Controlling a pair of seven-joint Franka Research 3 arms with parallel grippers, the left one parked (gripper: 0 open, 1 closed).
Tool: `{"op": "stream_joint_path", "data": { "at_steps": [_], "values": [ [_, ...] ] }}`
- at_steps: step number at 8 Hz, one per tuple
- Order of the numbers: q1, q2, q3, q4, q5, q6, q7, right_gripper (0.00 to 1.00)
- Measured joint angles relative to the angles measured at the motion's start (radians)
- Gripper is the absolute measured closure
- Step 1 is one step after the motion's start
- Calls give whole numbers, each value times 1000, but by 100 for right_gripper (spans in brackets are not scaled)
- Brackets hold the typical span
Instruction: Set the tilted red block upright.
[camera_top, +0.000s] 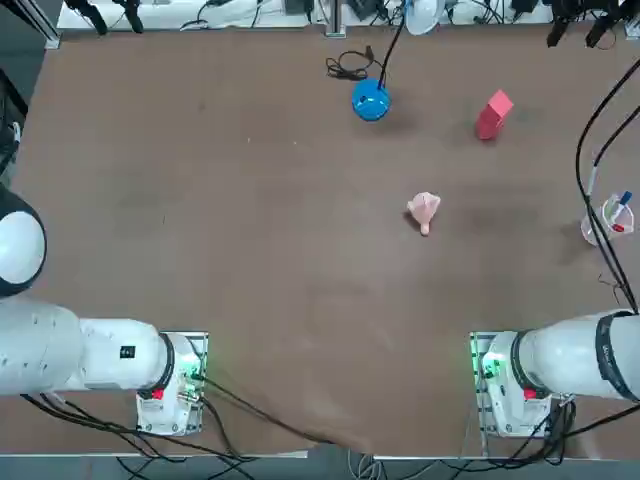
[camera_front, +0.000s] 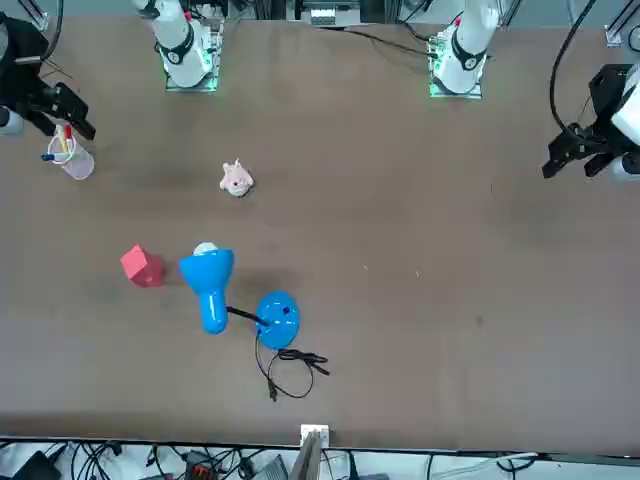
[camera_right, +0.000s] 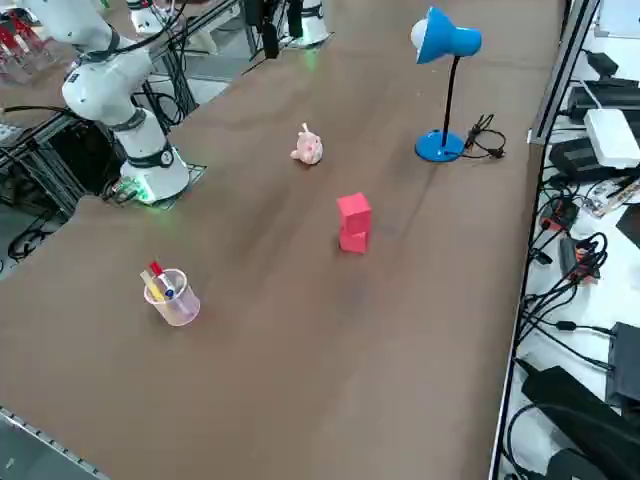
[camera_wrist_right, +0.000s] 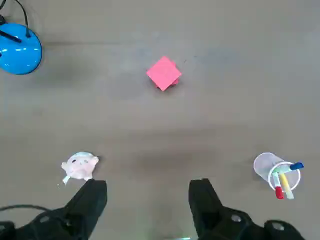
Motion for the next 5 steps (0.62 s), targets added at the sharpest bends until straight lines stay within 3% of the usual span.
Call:
{"op": "stream_joint_path", "data": {
  "at_steps": [5],
  "values": [
    [1,16,3,13,1,4,-1,0]
  ]
}}
